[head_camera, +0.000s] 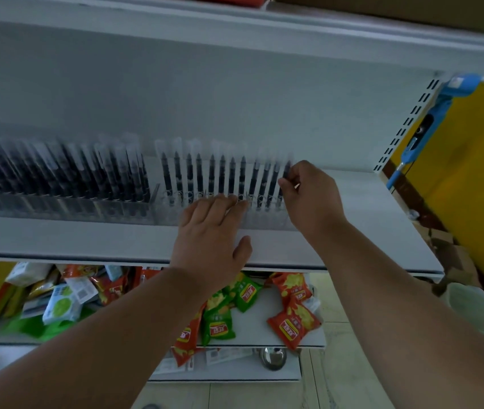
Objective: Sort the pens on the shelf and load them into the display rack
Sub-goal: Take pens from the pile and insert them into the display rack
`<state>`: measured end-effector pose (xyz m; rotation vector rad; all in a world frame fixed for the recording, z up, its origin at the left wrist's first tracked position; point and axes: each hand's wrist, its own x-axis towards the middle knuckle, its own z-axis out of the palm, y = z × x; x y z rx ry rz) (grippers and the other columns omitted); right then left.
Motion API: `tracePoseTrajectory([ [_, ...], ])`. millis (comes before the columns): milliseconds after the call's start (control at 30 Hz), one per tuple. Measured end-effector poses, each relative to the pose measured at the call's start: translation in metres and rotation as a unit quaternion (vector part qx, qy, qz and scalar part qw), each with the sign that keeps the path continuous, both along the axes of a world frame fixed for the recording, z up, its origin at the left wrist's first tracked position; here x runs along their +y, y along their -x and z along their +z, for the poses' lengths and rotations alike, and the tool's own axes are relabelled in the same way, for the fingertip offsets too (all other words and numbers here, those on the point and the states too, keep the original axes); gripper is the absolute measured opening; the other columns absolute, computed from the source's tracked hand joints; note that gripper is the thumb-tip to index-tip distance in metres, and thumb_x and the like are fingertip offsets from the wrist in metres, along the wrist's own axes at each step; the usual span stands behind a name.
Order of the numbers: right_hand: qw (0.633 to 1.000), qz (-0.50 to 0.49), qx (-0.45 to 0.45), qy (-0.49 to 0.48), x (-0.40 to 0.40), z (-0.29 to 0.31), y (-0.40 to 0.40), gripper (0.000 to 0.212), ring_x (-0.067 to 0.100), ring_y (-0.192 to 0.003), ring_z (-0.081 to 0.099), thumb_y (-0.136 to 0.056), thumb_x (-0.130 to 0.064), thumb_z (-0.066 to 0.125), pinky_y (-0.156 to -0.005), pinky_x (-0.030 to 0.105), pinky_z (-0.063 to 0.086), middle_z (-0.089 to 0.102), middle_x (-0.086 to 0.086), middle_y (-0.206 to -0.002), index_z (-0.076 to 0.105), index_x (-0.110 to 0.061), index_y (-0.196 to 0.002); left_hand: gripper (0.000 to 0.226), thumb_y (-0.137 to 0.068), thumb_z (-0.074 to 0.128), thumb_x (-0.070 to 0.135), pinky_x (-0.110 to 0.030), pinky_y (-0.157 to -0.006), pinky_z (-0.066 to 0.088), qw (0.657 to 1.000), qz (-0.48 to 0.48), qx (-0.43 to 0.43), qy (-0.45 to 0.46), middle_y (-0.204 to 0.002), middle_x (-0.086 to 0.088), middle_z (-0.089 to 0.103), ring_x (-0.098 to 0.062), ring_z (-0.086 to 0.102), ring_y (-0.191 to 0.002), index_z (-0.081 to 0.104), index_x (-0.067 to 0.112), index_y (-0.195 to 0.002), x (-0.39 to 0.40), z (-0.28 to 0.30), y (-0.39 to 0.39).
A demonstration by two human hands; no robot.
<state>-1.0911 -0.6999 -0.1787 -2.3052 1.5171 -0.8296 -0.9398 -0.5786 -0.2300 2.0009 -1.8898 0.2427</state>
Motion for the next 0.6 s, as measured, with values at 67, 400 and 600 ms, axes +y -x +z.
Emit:
tracePoseTrajectory([
  [67,1.000,-0.014,-0.004,-0.019,0.002,0.000,0.000,0.019,0.022,-0.082,0.059,-0.097,-0.029,0.056,-0.066,0.029,0.044,0.063,0.004,-0.091,0.059,-0.011,-0.098,0.063,-0.086,0.041,0.047,-0.045,-0.110,0.032,1.000,0.001,-0.002,-0.005,-0.137,-0.005,0.054,-0.027,0.045,-0.128,0.052,0.016,-0.139,0.001,0.000,0.000],
  [400,0.989,0.070,-0.007,0.127,0.081,0.020,0.003,0.025,0.018,-0.084,0.054,-0.090,-0.032,0.064,-0.073,0.033,0.046,0.056,-0.002,-0.093,0.058,-0.014,-0.107,0.062,-0.089,0.039,0.047,-0.040,-0.112,0.030,0.998,-0.003,0.058,0.028,-0.142,-0.004,0.049,-0.023,0.039,-0.132,0.045,0.016,-0.142,0.022,0.013,-0.010],
  [600,0.975,0.172,0.067,0.127,0.123,0.041,-0.061,0.040,0.030,-0.109,0.054,-0.092,-0.040,0.059,-0.092,0.045,0.045,0.058,0.008,-0.116,0.057,-0.015,-0.123,0.047,-0.086,0.045,0.047,-0.042,-0.094,0.041,0.993,0.111,0.017,0.028,-0.120,-0.002,0.058,-0.027,0.052,-0.111,0.062,0.020,-0.120,0.105,0.010,-0.060],
])
